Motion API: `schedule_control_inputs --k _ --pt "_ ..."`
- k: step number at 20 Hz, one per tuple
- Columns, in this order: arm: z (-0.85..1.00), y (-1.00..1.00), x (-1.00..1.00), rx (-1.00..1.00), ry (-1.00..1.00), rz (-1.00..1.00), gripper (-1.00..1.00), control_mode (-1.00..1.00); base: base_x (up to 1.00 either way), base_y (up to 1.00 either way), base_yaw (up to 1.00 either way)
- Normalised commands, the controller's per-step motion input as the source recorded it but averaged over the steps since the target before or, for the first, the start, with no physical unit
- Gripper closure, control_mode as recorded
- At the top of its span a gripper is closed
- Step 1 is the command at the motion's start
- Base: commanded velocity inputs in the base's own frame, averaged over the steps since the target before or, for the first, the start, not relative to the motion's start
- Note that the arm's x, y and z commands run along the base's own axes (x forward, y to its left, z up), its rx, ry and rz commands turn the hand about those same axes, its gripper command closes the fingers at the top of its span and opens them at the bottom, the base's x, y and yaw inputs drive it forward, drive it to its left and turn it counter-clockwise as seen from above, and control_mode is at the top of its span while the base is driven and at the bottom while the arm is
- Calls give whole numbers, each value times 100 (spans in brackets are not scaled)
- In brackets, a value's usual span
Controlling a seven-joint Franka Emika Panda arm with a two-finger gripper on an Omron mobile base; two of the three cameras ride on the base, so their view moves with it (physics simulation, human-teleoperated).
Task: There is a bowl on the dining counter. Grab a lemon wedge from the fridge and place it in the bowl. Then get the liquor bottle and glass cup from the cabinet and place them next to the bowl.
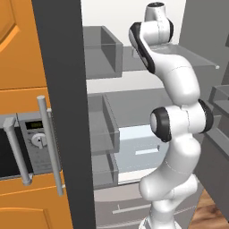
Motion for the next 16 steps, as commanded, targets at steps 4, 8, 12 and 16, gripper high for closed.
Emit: schedule_control_inputs --k 4,8,12,16 --pt "-17 0 16 0 4 4 100 -100 0 0 0" --pt "-2 0 1 0 1 1 100 -100 0 0 0" --pt "0 0 0 0 0 1 100 -100 0 0 0" --pt "10 0 0 -4 -6 0 100 -100 0 0 0"
